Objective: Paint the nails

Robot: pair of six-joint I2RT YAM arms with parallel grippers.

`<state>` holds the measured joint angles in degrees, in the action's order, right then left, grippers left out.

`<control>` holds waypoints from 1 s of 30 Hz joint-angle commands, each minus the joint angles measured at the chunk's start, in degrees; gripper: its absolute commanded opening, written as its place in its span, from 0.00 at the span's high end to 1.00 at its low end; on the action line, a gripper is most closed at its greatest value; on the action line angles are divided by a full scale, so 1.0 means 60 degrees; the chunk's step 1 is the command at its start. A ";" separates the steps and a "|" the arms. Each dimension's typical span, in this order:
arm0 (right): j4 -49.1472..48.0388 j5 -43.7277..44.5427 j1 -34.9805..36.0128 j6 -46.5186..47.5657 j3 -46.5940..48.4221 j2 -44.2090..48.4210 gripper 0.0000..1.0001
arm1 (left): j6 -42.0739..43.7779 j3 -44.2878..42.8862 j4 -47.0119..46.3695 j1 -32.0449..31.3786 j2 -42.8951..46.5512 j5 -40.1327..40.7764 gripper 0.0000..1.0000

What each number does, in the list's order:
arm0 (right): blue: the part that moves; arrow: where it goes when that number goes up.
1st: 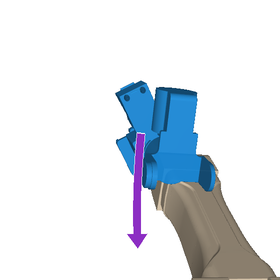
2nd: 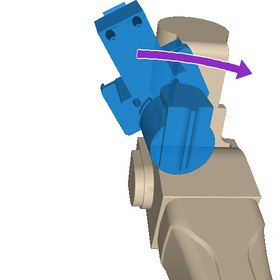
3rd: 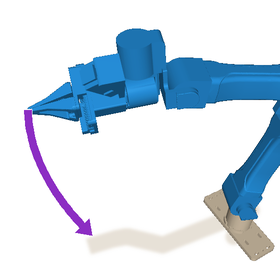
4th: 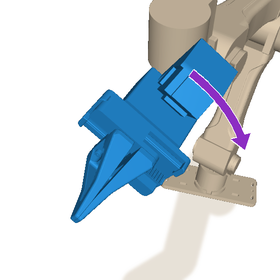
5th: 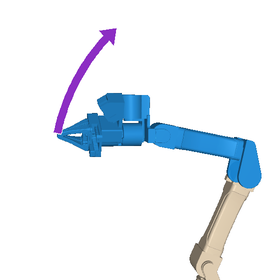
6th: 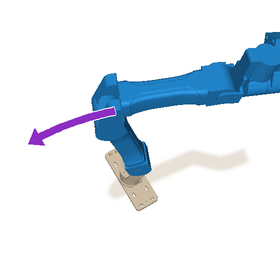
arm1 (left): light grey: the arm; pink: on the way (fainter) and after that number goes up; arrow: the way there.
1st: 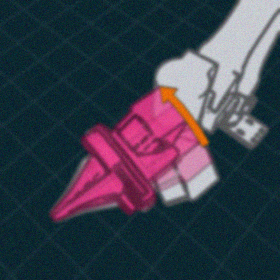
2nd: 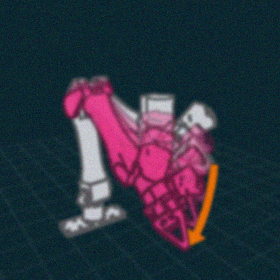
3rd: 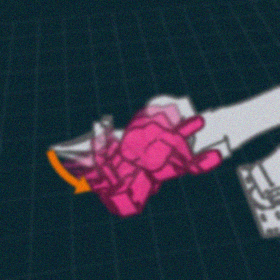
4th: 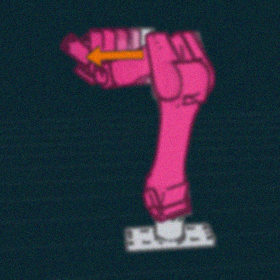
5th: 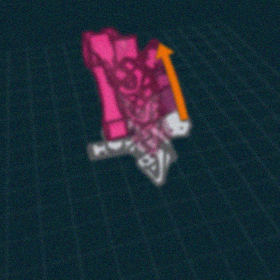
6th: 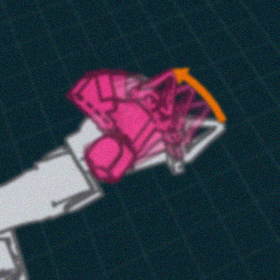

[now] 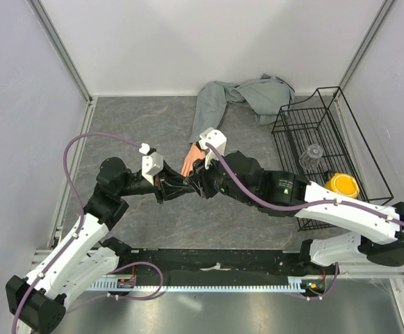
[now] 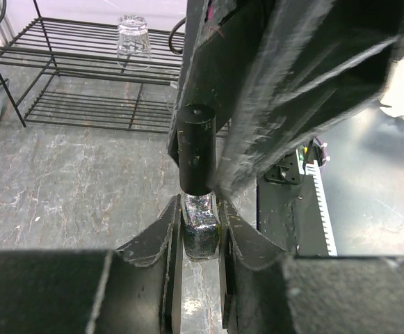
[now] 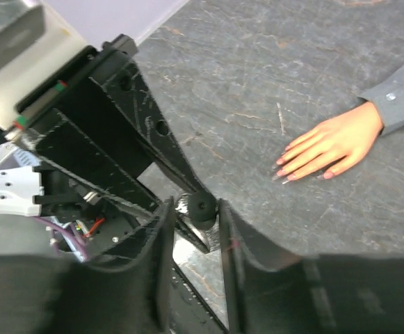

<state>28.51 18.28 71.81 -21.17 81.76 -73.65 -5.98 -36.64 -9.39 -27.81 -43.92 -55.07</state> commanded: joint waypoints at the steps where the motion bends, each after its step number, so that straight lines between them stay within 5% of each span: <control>1: -0.0021 0.0439 0.0043 0.0070 0.0349 0.0087 0.74 | 0.0337 -0.0382 -0.0222 0.0036 0.0113 -0.0166 0.98; 4: -0.0166 0.0031 0.0043 0.0871 0.0086 0.0291 1.00 | -0.0101 -0.0266 -0.0922 0.0036 0.0055 -0.1335 0.98; 7: -0.1160 -0.2993 0.0014 0.2509 -0.0894 0.0788 1.00 | -0.1606 0.0128 -0.3131 0.0036 -0.0047 -0.2977 0.98; 9: -0.1733 -0.6425 -0.0030 0.2984 -0.1348 0.0921 1.00 | -0.2853 0.0306 -0.4622 0.0021 -0.0252 -0.3724 0.98; 12: -0.2305 -0.8170 -0.0190 0.3074 -0.1526 0.0966 1.00 | -0.3340 0.0306 -0.4998 -0.0008 -0.0399 -0.4211 0.98; 15: -0.2262 -0.7650 -0.0380 0.3045 -0.1614 0.1039 1.00 | -0.2420 0.0219 -0.4094 -0.0008 -0.0195 -0.3816 0.98; 21: -0.1399 -0.4721 -0.0484 0.2286 -0.1147 0.1127 0.69 | -0.0807 -0.0162 -0.1777 0.0006 -0.0077 -0.2601 0.98; 25: -0.0798 -0.2889 -0.0499 0.1479 -0.0838 0.1039 0.38 | -0.0176 -0.0338 -0.0927 0.0080 -0.0004 -0.1591 0.98; 30: -0.0505 -0.1585 -0.0469 0.0279 -0.0605 0.1127 0.21 | 0.0293 -0.0367 -0.0312 0.0124 0.0186 -0.0491 0.98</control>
<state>23.70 -0.73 68.79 -11.97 74.13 -67.37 -9.85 -36.38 -15.35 -27.44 -44.03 -65.43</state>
